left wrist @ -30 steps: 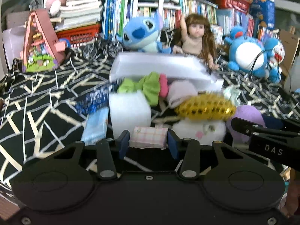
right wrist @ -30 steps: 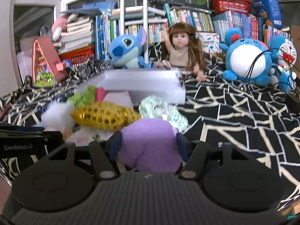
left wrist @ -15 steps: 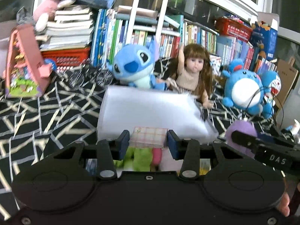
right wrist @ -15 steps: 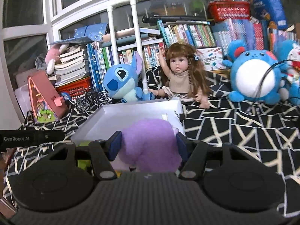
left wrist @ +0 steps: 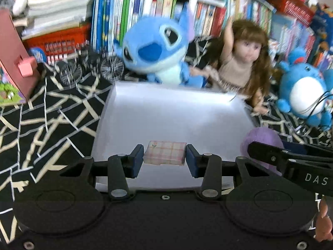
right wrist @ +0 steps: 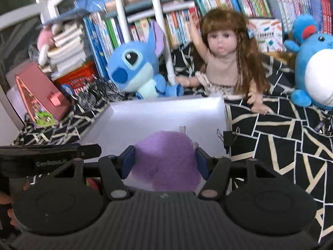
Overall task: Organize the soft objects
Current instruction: 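Carry both items into the white box and open both tools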
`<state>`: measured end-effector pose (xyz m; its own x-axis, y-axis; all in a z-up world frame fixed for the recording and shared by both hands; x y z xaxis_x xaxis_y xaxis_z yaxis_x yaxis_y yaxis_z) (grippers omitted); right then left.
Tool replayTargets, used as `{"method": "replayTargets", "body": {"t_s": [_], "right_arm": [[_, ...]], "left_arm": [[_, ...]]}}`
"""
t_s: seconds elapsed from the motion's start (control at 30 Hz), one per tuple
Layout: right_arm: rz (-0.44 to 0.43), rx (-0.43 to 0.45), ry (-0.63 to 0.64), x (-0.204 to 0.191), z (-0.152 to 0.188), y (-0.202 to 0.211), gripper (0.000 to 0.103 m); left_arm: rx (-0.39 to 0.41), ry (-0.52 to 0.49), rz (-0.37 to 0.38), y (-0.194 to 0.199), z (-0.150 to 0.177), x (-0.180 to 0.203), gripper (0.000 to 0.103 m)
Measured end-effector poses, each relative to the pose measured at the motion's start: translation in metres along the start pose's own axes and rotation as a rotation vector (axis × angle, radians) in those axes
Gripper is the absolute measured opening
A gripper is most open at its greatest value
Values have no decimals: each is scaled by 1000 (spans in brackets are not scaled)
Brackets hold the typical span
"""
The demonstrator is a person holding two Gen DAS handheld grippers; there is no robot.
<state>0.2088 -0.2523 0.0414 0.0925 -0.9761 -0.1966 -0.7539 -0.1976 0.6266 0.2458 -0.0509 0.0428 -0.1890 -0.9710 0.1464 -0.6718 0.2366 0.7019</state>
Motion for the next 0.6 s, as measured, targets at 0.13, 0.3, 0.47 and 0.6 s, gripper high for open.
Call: {"method": "replayTargets", "body": {"t_s": [0.13, 0.3, 0.47, 0.6], "right_arm": [[18, -45, 16, -1, 2, -19, 65], [52, -79, 52, -2, 1, -38, 65], [75, -111, 61, -2, 5, -51, 65], [87, -133, 63, -2, 10, -59, 65]], "left_arm": [[-38, -3, -21, -19, 5, -1, 42], [-58, 4, -36, -33, 5, -2, 42], [-86, -6, -54, -44, 8, -3, 42], [-105, 3, -59, -50, 12, -6, 42]]}}
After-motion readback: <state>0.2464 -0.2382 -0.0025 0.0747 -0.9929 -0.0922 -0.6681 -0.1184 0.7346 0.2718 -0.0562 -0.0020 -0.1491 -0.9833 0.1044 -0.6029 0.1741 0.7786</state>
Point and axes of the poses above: each gripper's, at about its wrist camera, not at the fingertips, and y roughly against the way its jaws point, x to its right, z to its underside, the point moved 3 cm from there along -y, roughly the way its jaws point, and after that the axes turned 2 degrees about z, right-handed, at the moved point
